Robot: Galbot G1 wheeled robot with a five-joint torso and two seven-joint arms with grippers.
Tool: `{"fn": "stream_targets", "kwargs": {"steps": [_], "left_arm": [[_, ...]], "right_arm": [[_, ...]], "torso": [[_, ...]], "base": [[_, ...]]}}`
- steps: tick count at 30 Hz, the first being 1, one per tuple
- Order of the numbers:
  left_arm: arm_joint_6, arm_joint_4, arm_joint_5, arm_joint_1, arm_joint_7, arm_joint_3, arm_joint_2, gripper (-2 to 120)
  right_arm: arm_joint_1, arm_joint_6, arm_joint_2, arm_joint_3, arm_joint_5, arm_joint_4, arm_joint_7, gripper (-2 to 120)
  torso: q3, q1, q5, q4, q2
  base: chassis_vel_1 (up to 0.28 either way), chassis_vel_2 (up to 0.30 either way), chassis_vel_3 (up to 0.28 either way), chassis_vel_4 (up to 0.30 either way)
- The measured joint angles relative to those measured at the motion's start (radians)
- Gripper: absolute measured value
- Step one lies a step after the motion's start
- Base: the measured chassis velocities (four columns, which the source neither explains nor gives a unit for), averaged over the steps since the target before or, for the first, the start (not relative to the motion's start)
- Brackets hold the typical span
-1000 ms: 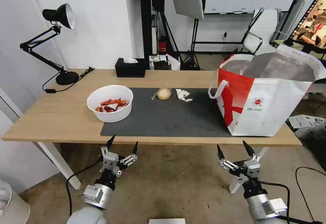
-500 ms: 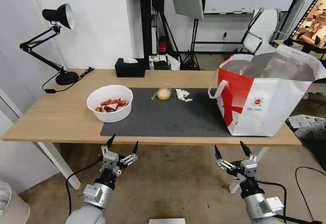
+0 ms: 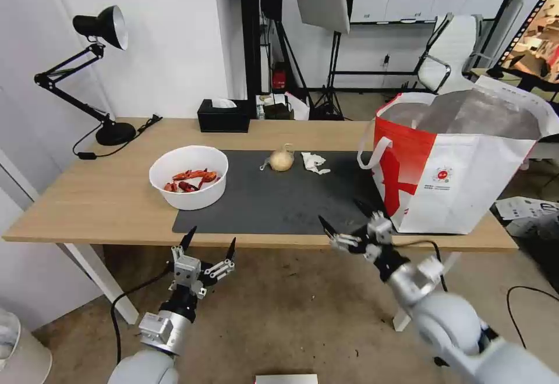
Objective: Pick up the trash from the table and place it into the takeout bag.
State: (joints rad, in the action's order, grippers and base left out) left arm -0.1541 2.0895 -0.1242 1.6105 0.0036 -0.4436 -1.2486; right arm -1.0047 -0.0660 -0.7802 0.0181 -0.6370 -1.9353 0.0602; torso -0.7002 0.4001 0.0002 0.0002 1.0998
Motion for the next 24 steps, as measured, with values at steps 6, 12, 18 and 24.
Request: {"fn": "stream_targets", "kwargs": {"steps": [6, 12, 18, 24], "left_arm": [[0.0, -0.009, 0.001, 0.003, 0.0, -0.01, -0.014, 100], [0.001, -0.025, -0.01, -0.003, -0.001, -0.019, -0.013, 100], [0.001, -0.042, -0.019, -0.015, -0.002, -0.019, -0.009, 100], [0.002, -0.046, -0.021, -0.02, -0.002, -0.01, -0.013, 100]], "right_arm": [[0.26, 0.17, -0.05, -0.194, -0.071, 0.079, 0.2, 100], [0.504, 0.349, -0.169, -0.305, -0.185, 0.206, 0.488, 100], [0.622, 0.413, -0.278, -0.353, -0.218, 0.352, 0.625, 100], [0.687, 0.454, -0.359, -0.364, -0.28, 0.475, 0.718, 100]], "torso": [[0.0, 0.0, 0.0, -0.0003, 0.0], [0.0, 0.0, -0.0006, -0.0001, 0.0], [0.0, 0.0, -0.0003, -0.0001, 0.0], [0.0, 0.0, -0.0002, 0.0, 0.0]], "base": [[0.0, 0.0, 0.0, 0.0], [0.0, 0.0, 0.0, 0.0], [0.0, 0.0, 0.0, 0.0], [0.0, 0.0, 0.0, 0.0]]}}
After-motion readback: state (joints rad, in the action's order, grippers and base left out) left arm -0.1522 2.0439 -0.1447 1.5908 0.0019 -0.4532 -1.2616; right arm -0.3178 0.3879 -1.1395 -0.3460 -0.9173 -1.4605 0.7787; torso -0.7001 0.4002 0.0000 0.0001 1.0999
